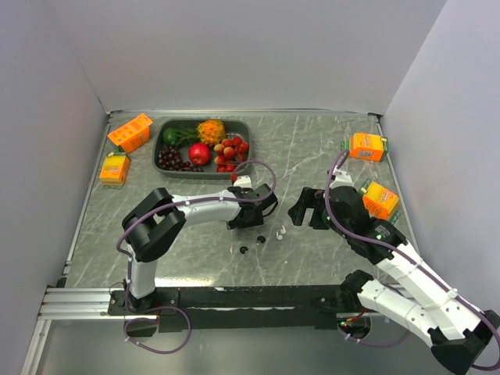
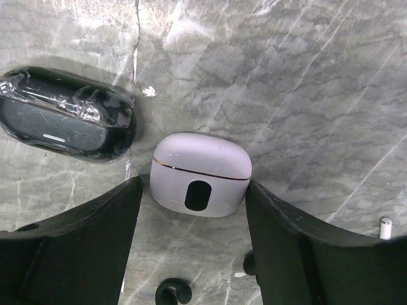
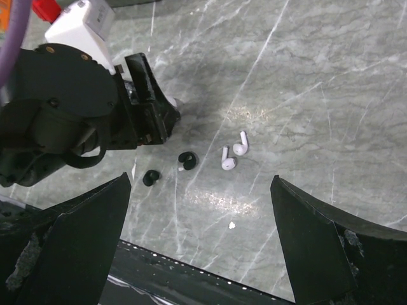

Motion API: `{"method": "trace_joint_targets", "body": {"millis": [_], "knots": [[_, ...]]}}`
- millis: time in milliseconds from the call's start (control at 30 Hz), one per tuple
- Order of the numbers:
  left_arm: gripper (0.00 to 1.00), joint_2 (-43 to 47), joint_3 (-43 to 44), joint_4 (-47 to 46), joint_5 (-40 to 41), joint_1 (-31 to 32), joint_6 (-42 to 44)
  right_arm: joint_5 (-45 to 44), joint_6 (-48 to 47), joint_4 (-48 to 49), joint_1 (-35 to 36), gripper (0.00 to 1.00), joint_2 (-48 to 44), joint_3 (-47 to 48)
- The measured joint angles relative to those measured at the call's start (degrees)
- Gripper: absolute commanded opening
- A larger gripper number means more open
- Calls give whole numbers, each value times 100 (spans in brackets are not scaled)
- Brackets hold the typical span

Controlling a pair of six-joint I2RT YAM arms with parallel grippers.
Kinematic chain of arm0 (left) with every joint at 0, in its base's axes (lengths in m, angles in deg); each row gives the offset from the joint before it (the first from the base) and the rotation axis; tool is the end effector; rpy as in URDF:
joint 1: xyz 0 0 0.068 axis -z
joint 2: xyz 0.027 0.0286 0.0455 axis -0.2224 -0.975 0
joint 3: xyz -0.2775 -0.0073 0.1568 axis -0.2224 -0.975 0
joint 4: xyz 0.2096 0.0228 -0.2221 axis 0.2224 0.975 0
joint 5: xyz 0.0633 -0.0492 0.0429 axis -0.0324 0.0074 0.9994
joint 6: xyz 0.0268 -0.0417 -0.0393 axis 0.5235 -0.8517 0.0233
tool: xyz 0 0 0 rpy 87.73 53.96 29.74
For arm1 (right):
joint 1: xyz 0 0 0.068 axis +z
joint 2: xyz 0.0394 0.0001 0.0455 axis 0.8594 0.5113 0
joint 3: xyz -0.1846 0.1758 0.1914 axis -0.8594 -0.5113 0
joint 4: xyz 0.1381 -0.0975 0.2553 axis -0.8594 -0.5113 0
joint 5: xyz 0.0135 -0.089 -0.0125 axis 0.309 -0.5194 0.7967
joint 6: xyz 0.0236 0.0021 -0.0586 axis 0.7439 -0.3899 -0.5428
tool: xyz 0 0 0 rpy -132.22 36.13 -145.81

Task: Insert the wireless bluetooth earbuds into the charging case
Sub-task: Adjust the charging case at the center of the board.

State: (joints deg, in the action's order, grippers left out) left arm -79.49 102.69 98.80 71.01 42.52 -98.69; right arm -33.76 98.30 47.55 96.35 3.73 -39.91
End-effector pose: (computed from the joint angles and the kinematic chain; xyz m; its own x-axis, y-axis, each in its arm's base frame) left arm 0.2609 -0.3410 0.1677 -0.8451 -0.2048 -0.4938 -0.1950 0.9782 -0.0718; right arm 0.1455 0.1020 0.3316 -0.6487 0.2120 -0.7309 -0.1723 0.8946 0.4124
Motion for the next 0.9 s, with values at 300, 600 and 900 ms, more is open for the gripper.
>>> {"method": "trace_joint_targets", "body": {"millis": [300,600,900], "knots": [[82,0,-4,-11,-4,26,142,0,0,7,0,99,57,-59],[82,7,-20,-52,-74,90,516,-2,2,2,0,99,44,-68],[74,127,-232,-415,-227,92,1137,-11,0,-4,0,99,11,-83]]}}
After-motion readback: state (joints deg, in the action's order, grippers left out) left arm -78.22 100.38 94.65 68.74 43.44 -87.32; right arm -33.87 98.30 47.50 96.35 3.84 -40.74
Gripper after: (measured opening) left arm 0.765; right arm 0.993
